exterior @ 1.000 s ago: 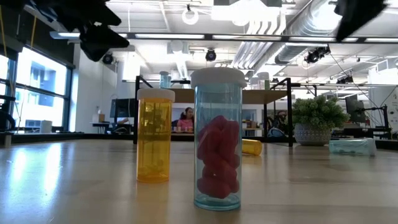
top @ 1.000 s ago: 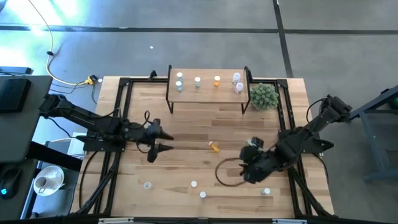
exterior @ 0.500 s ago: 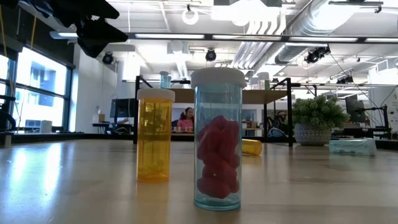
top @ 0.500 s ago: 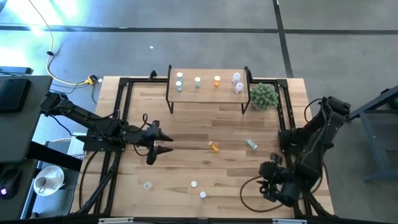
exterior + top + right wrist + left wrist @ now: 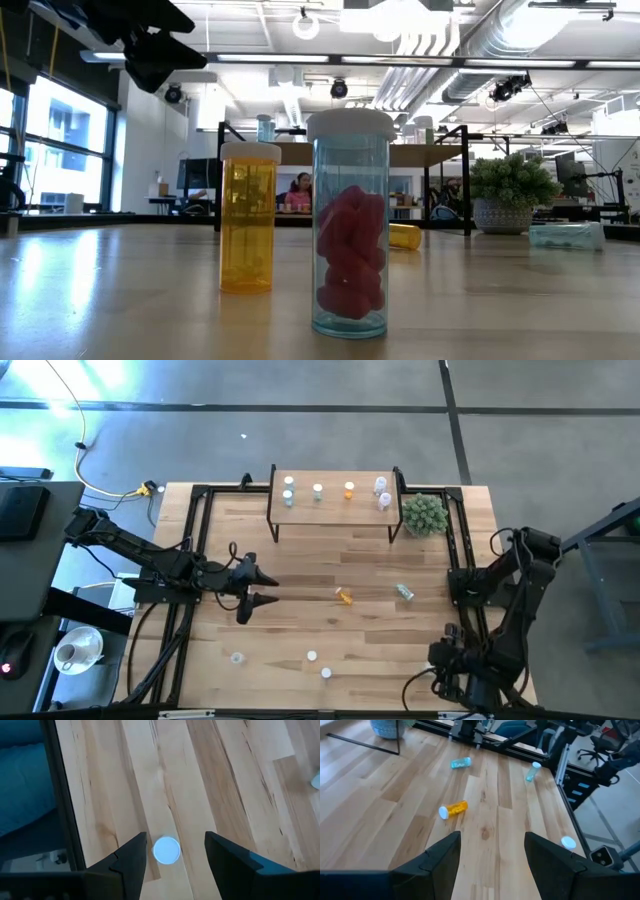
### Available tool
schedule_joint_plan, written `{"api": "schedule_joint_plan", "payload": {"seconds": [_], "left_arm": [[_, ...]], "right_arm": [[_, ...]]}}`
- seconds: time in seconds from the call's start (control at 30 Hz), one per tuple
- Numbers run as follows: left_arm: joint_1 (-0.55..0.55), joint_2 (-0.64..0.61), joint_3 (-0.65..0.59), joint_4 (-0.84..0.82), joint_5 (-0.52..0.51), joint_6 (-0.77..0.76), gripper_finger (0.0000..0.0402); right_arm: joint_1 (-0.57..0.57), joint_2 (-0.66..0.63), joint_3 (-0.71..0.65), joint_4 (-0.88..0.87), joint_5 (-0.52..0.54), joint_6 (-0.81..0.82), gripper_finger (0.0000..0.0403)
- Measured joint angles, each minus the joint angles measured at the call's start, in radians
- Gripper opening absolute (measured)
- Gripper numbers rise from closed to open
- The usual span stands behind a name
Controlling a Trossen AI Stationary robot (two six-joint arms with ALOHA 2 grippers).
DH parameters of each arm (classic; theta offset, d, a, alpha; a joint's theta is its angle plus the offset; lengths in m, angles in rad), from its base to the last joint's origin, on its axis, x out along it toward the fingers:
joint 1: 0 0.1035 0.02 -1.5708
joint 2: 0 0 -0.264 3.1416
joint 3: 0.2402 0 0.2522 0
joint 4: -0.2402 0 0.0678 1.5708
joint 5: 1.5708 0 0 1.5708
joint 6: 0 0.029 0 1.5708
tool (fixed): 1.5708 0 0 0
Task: Pick and place medicine bottles onto shelf by color
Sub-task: Put the bottom light blue pill bottle on the shelf aligned with the other light blue pill bottle
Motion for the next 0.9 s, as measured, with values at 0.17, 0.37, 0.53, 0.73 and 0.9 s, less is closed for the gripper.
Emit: {"api": "schedule_joint_plan", "payload": {"seconds": [0.17, 0.37, 0.53, 0.73, 0.9], "left_arm": [[0.0, 0.0, 0.0, -0.001, -0.021, 0.0, 0.0209], [0.0, 0.0, 0.0, -0.002, -0.021, 0.0, 0.0209], [0.0, 0.0, 0.0, -0.002, -0.021, 0.0, 0.0209], [0.0, 0.0, 0.0, -0.002, -0.021, 0.0, 0.0209], [0.0, 0.0, 0.0, -0.002, -0.021, 0.0, 0.0209]], "right_arm": [[0.025, 0.036, 0.0, 0.003, 0.019, 0.092, 0.019], [0.082, 0.073, 0.0, 0.006, 0.053, 0.206, 0.019], [0.153, 0.101, 0.0, 0.005, 0.157, 0.29, 0.019], [0.192, 0.136, 0.0, -0.007, 0.224, 0.361, 0.019], [0.191, 0.177, 0.0, -0.007, 0.238, 0.363, 0.019]]}}
